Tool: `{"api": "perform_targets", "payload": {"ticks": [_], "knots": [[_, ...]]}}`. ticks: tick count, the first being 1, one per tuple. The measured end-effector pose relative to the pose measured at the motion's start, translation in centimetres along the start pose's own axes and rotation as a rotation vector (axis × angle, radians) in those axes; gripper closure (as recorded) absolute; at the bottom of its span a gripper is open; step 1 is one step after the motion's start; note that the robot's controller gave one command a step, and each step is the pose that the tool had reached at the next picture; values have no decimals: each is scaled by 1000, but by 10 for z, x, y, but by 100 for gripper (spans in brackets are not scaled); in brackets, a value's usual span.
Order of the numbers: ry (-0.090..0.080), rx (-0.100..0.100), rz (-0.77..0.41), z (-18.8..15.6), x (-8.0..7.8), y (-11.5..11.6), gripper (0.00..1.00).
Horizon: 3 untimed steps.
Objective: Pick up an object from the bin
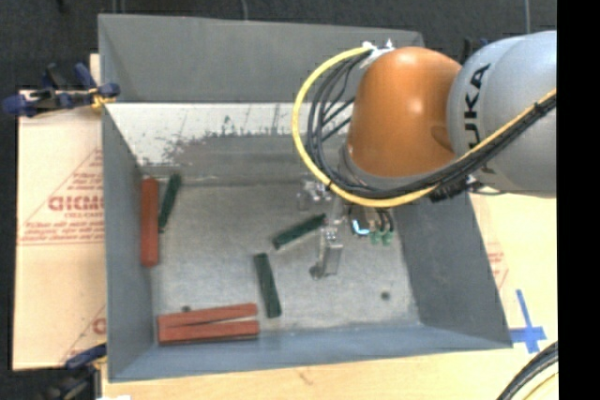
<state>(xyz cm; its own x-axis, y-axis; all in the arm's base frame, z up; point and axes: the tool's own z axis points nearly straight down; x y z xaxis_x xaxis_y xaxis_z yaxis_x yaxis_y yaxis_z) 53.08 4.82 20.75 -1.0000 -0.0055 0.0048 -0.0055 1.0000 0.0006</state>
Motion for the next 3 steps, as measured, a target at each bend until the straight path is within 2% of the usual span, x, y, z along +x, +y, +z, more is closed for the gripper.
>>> {"api": "perform_targets", "payload": {"ticks": [1,2,3], "knots": [[-9,-1,3,-4,-2,0,100],[-9,-1,3,-4,-2,0,100],[-3,-1,139,47,-18,46,0]]}}
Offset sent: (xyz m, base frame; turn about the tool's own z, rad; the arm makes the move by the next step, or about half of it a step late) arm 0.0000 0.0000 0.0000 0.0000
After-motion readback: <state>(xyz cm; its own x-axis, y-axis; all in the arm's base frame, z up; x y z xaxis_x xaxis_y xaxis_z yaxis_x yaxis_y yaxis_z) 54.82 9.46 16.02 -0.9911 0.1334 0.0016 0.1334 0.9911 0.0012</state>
